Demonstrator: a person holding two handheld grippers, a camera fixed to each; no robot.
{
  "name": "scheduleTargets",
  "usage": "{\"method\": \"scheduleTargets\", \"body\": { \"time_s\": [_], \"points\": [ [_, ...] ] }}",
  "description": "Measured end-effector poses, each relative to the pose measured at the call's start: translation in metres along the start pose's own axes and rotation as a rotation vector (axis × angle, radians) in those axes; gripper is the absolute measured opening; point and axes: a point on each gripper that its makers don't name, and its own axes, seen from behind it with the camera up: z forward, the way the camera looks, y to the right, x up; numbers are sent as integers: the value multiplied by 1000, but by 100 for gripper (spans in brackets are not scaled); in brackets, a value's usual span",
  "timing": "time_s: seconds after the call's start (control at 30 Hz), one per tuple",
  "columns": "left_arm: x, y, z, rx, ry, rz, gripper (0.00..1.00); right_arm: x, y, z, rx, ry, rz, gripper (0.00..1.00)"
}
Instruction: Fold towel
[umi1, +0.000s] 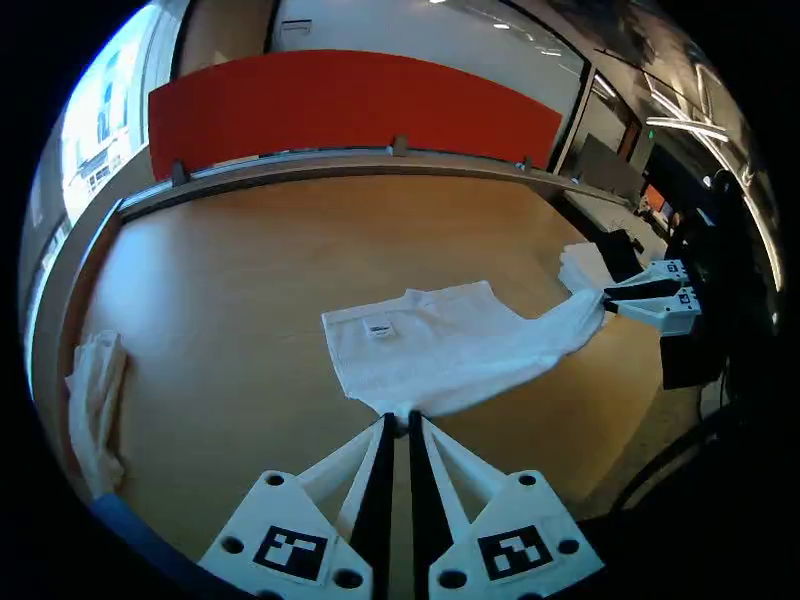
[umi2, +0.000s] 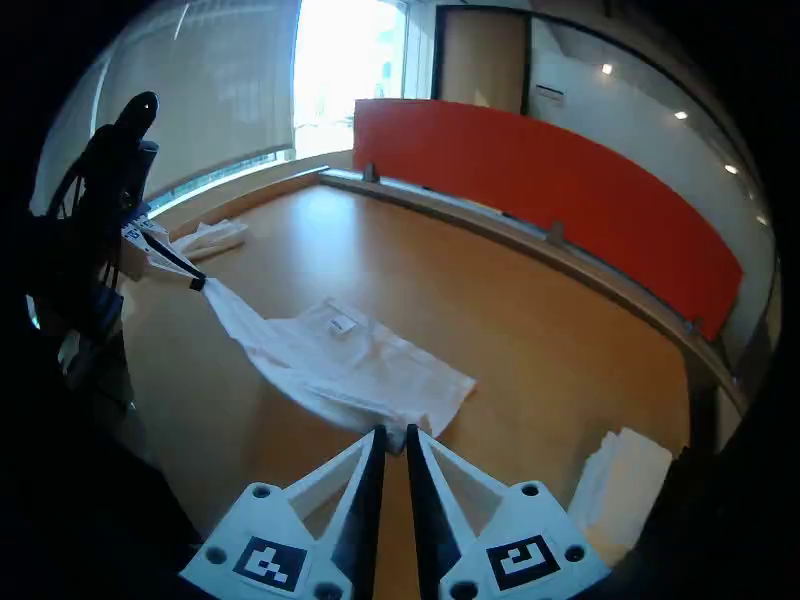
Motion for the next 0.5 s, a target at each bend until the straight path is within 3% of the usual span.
{"method": "scheduleTargets", "body": {
  "time_s": [0.5],
  "points": [
    [8,-5,15,13,15,3,10,-5,9,13,-6,-26,-10,16]
  ]
}}
